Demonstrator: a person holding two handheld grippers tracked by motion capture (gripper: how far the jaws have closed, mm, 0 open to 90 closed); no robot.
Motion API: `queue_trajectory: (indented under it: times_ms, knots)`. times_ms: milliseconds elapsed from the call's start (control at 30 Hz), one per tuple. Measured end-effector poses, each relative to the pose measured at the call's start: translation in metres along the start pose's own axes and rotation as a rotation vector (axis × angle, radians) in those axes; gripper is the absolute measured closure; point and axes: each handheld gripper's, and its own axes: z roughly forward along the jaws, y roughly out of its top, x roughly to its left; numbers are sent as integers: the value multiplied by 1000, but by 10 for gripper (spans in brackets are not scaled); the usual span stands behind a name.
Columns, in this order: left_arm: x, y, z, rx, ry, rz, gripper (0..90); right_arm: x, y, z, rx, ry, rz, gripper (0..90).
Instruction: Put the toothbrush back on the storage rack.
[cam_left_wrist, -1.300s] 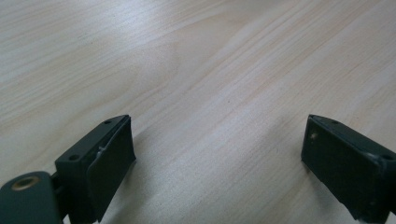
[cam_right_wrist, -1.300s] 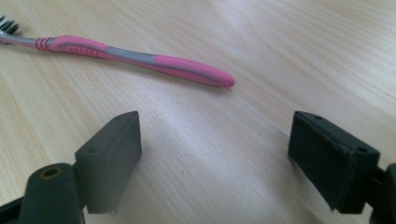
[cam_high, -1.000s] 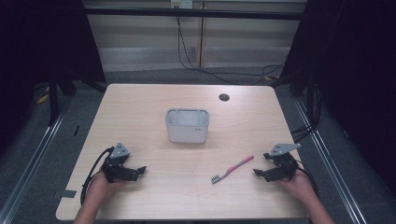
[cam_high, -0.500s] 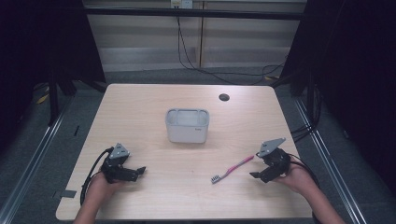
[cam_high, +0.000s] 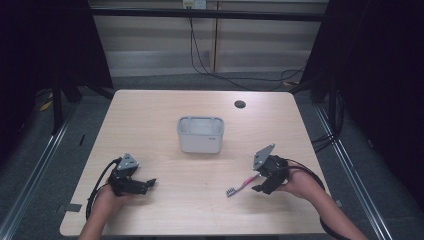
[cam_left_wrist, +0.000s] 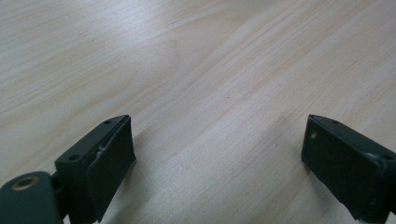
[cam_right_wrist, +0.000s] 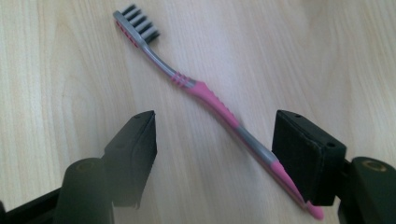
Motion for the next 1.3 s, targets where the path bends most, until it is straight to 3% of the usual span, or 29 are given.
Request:
queue_trajectory:
  times_ms: [333, 767, 967, 1000, 1067, 1300]
  knots:
    - [0, 0, 0, 1, -4, -1, 90, 2, 21, 19, 76, 49, -69, 380]
    - [0, 0, 0, 1, -6, -3, 90, -4, 26, 31, 132, 91, -65, 485]
    - [0, 0, 0, 0, -4, -4, 90, -4, 32, 31, 170, 121, -72, 625]
    - [1, 0, 0, -3, -6, -9, 90, -3, 35, 31, 175, 123, -77, 746]
    - [1, 0, 0, -5, -9, -12, 91, -3, 36, 32, 180, 134, -79, 793]
    - [1, 0, 0, -1, -5, -7, 92, -5, 35, 32, 176, 142, -11, 815]
